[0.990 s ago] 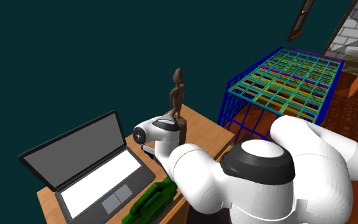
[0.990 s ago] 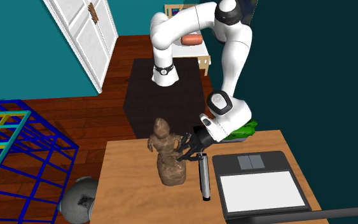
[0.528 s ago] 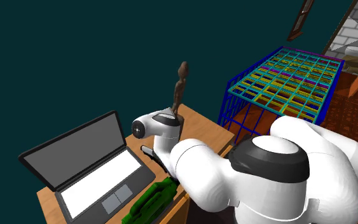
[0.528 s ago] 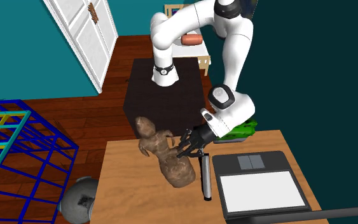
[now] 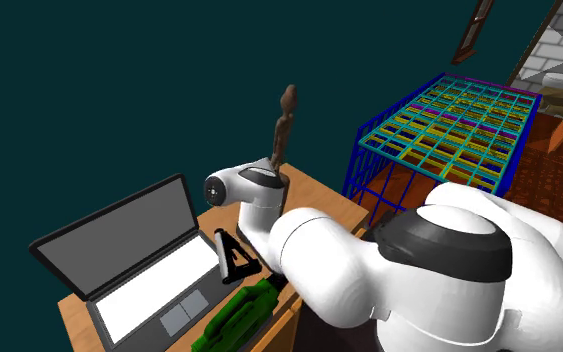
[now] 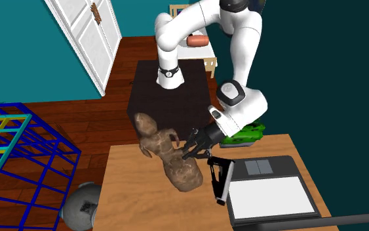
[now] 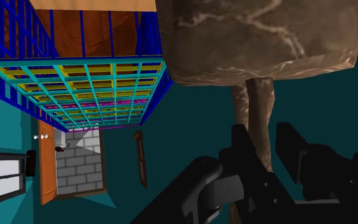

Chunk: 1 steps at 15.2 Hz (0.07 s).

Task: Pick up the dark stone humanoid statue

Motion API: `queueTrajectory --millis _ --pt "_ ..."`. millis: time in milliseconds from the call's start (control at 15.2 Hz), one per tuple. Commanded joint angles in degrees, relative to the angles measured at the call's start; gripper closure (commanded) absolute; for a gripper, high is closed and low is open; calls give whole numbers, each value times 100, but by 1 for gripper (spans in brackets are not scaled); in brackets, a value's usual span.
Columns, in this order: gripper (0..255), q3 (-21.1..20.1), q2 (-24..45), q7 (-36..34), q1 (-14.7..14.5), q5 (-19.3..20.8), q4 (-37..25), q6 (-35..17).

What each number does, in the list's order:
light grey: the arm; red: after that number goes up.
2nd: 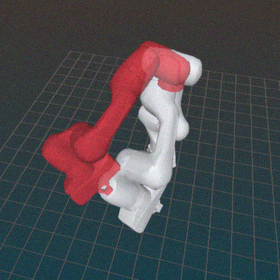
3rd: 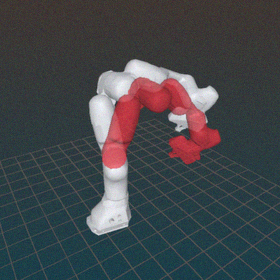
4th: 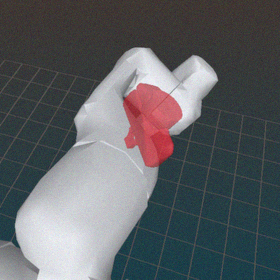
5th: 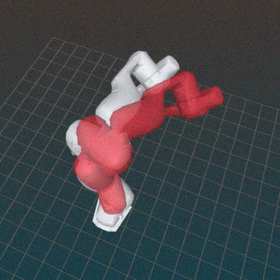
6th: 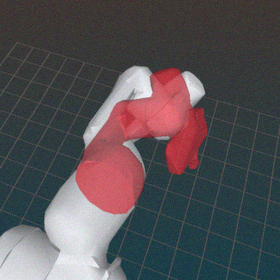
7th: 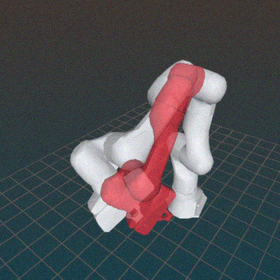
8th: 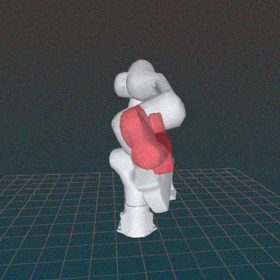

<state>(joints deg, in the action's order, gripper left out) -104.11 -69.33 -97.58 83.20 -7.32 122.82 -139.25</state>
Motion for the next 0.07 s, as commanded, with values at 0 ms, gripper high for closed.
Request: queueTrajectory --millis 0 --pt "255 55 23 24 -26 17 9 18"
